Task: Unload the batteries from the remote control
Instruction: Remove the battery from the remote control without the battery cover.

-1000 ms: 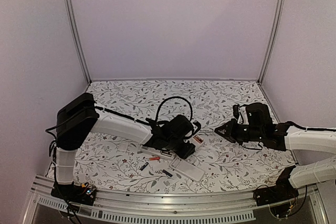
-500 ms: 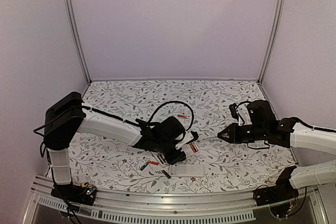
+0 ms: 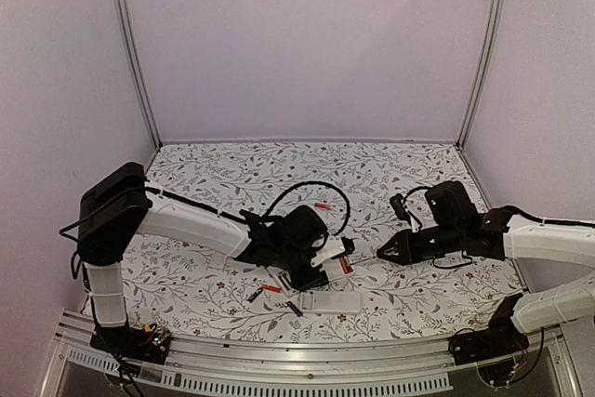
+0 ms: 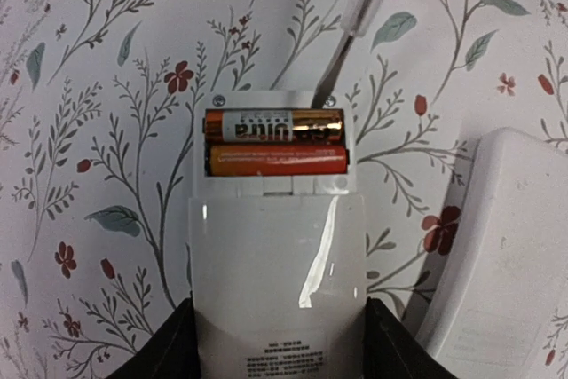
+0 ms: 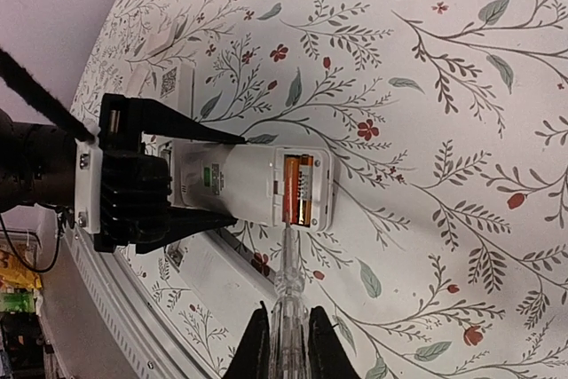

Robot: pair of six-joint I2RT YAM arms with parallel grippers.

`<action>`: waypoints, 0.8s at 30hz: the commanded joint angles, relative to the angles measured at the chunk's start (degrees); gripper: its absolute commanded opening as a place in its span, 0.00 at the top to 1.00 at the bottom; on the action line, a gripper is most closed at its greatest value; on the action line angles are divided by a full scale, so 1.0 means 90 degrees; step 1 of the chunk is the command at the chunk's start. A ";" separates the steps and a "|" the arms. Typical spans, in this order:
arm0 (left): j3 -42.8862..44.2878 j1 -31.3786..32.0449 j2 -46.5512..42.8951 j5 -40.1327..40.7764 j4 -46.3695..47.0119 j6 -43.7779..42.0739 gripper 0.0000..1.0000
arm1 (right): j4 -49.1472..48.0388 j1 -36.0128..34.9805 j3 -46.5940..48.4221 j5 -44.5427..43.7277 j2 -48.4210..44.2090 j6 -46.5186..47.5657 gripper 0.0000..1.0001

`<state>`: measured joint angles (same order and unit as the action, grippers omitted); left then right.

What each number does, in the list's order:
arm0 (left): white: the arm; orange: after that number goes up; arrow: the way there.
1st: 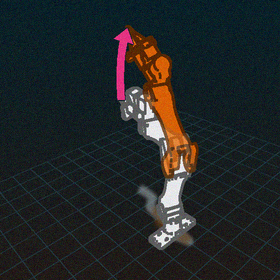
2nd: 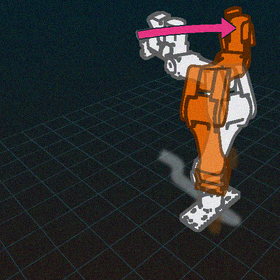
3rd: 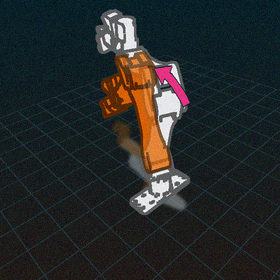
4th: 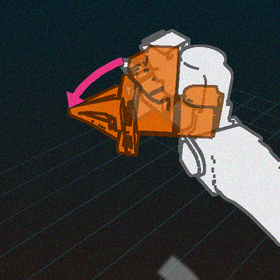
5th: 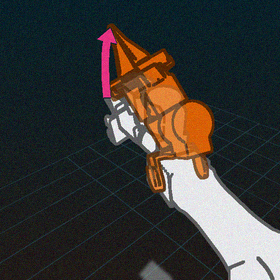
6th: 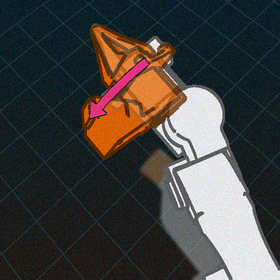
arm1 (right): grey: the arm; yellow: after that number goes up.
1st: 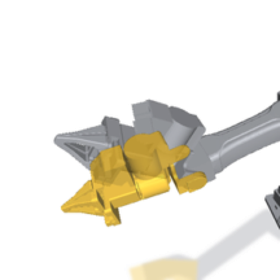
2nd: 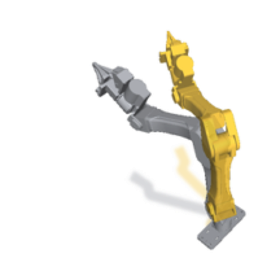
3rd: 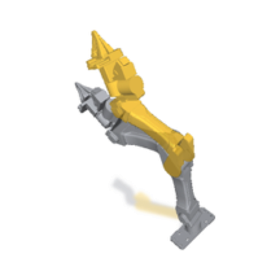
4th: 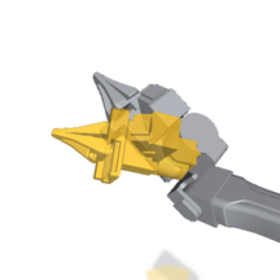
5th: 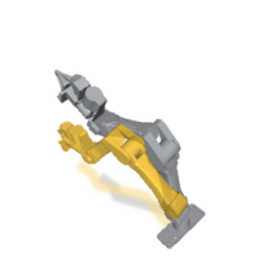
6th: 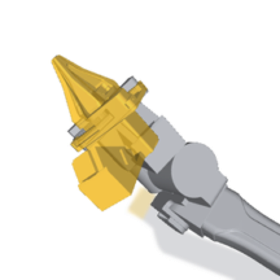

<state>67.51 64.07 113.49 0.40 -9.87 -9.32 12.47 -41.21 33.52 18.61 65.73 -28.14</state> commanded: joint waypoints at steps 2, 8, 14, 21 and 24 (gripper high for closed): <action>-0.0215 0.0114 0.0288 -0.0238 -0.0410 -0.0232 0.69 | 0.0050 -0.0045 0.0200 -0.0064 0.0218 0.0116 1.00; -0.0215 0.0142 0.0300 -0.0231 -0.0405 -0.0234 0.70 | 0.0132 -0.0049 0.0260 -0.0202 0.0336 0.0113 1.00; -0.0225 0.0153 0.0306 -0.0212 -0.0400 -0.0243 0.71 | 0.0184 -0.0048 0.0309 -0.0350 0.0429 0.0119 1.00; -0.0233 0.0157 0.0310 -0.0207 -0.0391 -0.0250 0.71 | 0.0129 -0.0049 0.0338 -0.0268 0.0569 0.0167 1.00; -0.0235 0.0156 0.0309 -0.0192 -0.0395 -0.0263 0.71 | 0.0163 -0.0050 0.0381 -0.0180 0.0646 0.0187 1.00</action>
<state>67.48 64.14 113.54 0.38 -9.69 -10.55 13.28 -41.25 35.31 16.71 70.30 -27.24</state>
